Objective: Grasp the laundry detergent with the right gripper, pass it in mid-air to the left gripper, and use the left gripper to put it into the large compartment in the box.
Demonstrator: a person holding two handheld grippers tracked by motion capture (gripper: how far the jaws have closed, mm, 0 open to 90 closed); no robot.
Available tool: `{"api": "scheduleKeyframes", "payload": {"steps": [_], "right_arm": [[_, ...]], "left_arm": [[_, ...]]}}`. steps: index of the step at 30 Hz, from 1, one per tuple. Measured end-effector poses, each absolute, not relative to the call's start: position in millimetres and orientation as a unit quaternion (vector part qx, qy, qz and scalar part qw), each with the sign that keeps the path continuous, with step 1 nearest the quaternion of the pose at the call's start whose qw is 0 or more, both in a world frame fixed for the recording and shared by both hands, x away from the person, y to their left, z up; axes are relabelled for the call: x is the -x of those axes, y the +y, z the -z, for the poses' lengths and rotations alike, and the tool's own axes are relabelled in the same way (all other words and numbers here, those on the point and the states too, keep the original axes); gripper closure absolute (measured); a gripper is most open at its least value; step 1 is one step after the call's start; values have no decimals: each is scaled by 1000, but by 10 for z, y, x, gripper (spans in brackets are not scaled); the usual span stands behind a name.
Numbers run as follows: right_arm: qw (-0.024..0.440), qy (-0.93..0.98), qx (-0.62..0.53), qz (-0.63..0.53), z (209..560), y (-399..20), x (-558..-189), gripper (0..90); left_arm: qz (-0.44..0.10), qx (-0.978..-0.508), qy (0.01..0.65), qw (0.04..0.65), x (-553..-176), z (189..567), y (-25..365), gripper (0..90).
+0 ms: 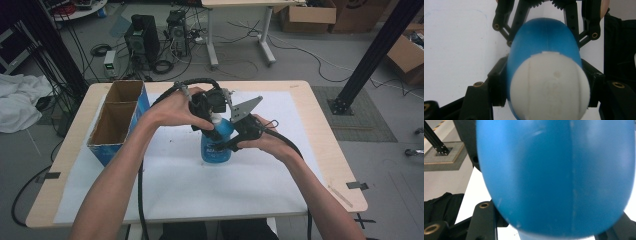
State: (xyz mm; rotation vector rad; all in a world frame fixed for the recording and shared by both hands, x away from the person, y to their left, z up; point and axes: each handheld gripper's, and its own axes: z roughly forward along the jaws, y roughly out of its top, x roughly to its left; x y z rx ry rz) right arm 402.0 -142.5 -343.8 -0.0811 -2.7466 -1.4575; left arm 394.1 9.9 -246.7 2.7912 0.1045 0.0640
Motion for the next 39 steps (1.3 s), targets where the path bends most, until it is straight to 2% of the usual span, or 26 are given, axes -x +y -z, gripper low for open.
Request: {"api": "scheduleKeyframes", "payload": {"steps": [12, 39], "right_arm": [[12, -880, 28, 473, 3461, -1418, -4007, 424], [17, -883, 36, 467, 3494, -1445, -4021, 332]], "left_arm": [[-23, -984, 38, 173, -3937, 2482, 84, 380], [-18, -983, 43, 176, -3929, 2519, 99, 379]]}}
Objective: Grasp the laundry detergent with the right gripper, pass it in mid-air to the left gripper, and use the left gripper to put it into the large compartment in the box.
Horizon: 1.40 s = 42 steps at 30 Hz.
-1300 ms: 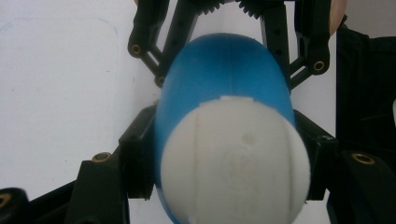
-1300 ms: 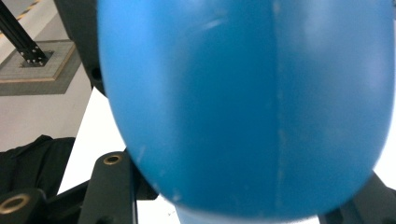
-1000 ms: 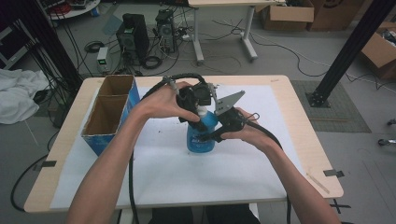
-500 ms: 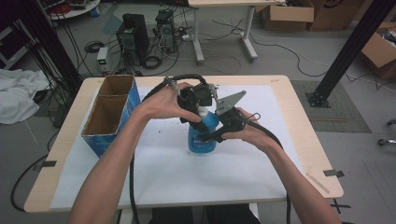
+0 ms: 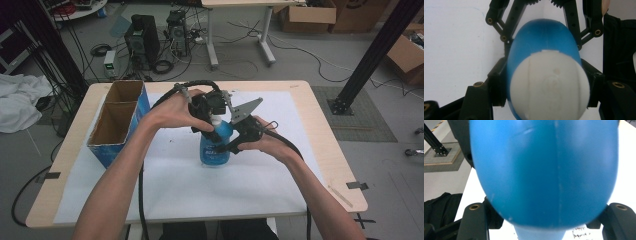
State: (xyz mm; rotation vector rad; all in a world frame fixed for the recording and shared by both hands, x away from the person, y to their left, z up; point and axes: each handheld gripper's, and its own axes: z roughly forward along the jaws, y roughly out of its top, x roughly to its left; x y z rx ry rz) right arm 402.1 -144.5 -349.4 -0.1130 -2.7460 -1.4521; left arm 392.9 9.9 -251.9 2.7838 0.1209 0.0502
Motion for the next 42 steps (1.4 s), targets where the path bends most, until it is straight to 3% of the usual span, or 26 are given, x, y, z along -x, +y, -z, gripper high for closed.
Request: {"api": "scheduleKeyframes", "payload": {"steps": [23, 37, 42], "right_arm": [[10, -885, 43, 464, 3462, -1543, -4022, 293], [2, -886, 64, 459, 3449, -1645, -4018, 156], [-4, -888, 69, 454, 3422, -1731, -4017, 149]], "left_arm": [[-21, -982, 49, 182, -3911, 2466, 175, 379], [-21, -981, 59, 181, -3895, 2401, 253, 380], [-18, -982, 69, 178, -3895, 2352, 290, 379]]}}
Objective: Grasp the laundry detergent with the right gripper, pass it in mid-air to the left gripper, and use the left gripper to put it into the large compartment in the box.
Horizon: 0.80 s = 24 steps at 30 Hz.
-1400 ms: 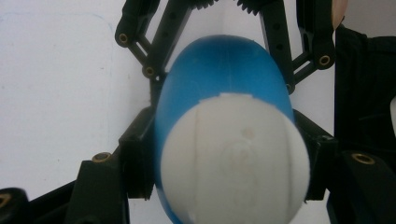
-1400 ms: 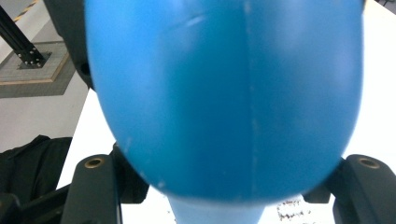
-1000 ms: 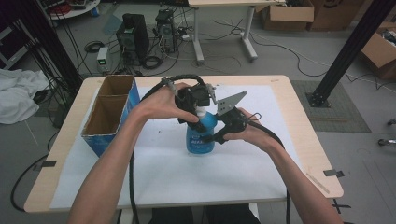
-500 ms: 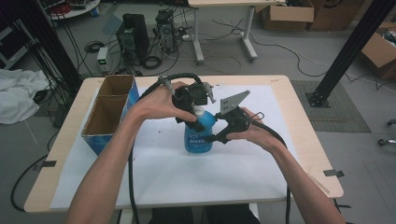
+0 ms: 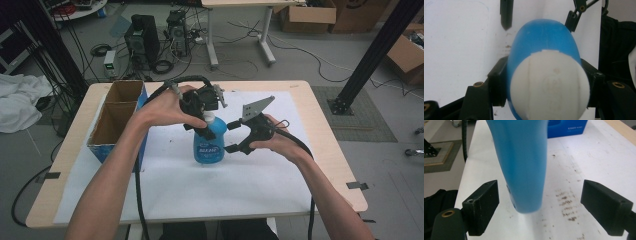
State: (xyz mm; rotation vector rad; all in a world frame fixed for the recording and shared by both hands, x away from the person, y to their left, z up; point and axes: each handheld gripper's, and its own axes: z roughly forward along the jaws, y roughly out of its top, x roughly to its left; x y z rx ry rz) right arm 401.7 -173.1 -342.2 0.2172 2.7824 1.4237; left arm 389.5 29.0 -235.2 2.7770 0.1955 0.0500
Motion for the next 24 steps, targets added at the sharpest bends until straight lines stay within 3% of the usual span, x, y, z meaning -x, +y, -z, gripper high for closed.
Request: {"api": "scheduleKeyframes", "payload": {"steps": [9, 24], "right_arm": [[22, 897, -87, -432, 3364, -1951, -3994, 149], [65, 910, -156, -379, 3394, -2299, -4080, 152]], "left_arm": [[-28, -978, 111, 176, -3911, 2140, 428, 379], [-44, -938, 312, 146, -4056, 1543, 769, 380]]}}
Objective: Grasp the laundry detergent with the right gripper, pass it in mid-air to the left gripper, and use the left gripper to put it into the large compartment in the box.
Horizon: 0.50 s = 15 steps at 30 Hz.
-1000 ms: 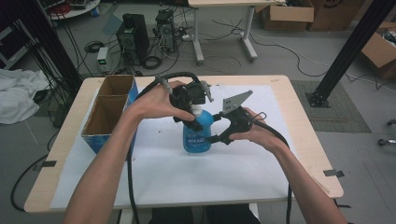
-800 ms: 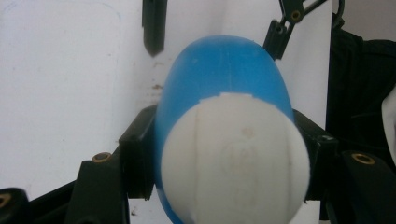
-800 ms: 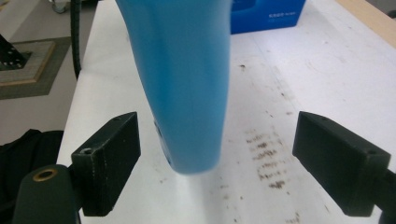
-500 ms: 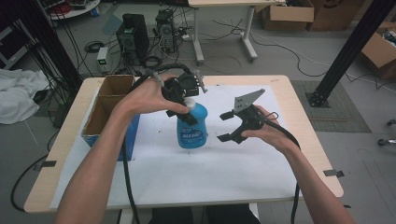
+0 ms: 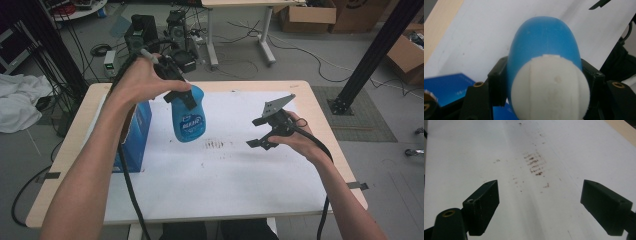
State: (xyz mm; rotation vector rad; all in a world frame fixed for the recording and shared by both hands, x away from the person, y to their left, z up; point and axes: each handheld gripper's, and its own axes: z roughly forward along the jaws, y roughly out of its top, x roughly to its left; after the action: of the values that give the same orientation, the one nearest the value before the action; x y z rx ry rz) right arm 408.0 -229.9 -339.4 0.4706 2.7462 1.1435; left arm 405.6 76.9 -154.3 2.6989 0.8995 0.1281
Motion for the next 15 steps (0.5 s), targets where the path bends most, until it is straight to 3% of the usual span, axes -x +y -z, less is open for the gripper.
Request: {"api": "scheduleKeyframes", "payload": {"steps": [15], "right_arm": [[83, 913, -184, -354, 3406, -2438, -4149, 156]], "left_arm": [[-86, -869, 464, 146, -4054, 1069, 1321, 381]]}}
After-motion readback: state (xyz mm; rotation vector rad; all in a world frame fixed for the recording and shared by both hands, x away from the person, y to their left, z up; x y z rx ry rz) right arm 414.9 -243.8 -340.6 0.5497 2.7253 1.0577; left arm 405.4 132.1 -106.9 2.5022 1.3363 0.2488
